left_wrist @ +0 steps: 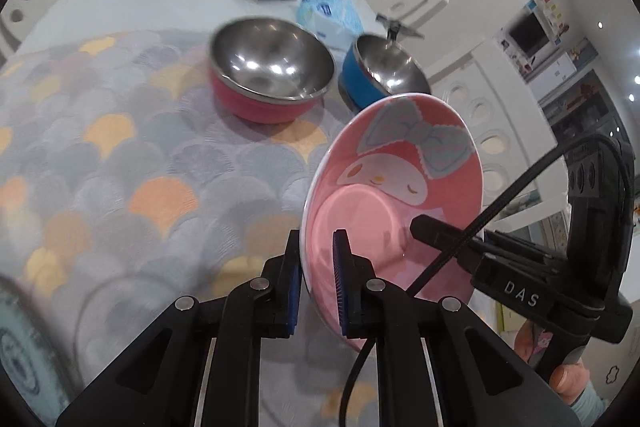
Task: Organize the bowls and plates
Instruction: 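Lift the pink bowl, carry it beside the plate stack and set it down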
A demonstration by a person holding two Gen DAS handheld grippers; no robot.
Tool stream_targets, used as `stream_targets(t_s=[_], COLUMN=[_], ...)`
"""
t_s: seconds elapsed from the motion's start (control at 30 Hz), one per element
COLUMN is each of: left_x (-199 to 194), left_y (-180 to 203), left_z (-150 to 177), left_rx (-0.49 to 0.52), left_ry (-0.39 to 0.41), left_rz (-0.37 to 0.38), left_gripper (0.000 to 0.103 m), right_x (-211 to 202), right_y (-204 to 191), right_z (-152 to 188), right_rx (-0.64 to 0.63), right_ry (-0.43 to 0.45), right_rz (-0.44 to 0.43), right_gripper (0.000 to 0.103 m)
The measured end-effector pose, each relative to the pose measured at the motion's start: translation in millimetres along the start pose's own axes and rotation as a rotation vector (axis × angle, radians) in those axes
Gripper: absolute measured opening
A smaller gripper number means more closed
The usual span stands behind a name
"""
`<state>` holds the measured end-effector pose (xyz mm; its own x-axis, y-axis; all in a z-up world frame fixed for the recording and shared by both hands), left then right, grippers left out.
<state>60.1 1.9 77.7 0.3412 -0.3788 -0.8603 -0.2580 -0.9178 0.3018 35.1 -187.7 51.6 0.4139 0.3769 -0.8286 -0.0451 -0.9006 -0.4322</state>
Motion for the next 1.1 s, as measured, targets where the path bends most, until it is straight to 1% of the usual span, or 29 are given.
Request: stream_targets(t_s=[0.27,0.37,0.47,0.57,0.67,0.73,0.8,0.87,0.97,1.1], left_x=[-78,-100,-112,-116,-115,-114,-109,-100,-87,-74], left_y=[-23,-33,-41,-49,-59,-69,-82,-96,-105,-110], left_z=[28,42,53,64,79,90,102,114,128,136], left_rx=[0.007,0.007,0.012,0.012,0.021,0.019,-0.017,-0.055,-0.06,-0.067], left_ry=[0.082,0.103,0.114,0.105,0.093,0.099,0.096,0.077,0.054,0.031], left_rz=[-0.036,-0.038,-0.039,-0.034,-0.035,-0.02,0.007,0.034,0.029,0.033], left_gripper=[0.011,0.011,0.011,0.011,0.011,0.011,0.011,0.011,0.011,0.011], right_x=[-35,-44,-52,-52,-44,-33,-21,-10,5,20], right_y=[-73,-99,-118,-131,-135,-136,-136,-136,-135,-131], right_z=[34,49,65,81,98,113,128,143,160,172], right_rx=[-0.013,-0.024,-0.037,-0.032,0.002,0.035,0.057,0.08,0.098,0.117], right_ry=[0.045,0.058,0.07,0.072,0.054,0.026,-0.013,-0.032,-0.055,-0.086], right_rz=[-0.045,-0.047,-0.04,-0.03,-0.037,-0.052,-0.069,-0.072,-0.058,-0.037], right_gripper=[0.019,0.019,0.02,0.02,0.021,0.025,0.026,0.026,0.026,0.026])
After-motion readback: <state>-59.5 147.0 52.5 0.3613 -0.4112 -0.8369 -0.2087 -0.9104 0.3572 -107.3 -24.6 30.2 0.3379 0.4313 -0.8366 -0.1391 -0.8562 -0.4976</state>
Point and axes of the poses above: each gripper's, at about its wrist camera, not at the fingertips, and x roughly the way its jaws point, y to its right, z to its underside, the point moved 2 cm from there along x, roughly the way its jaws point, and after that the axes turned 5 degrees about -z, right-handed, at the moved point
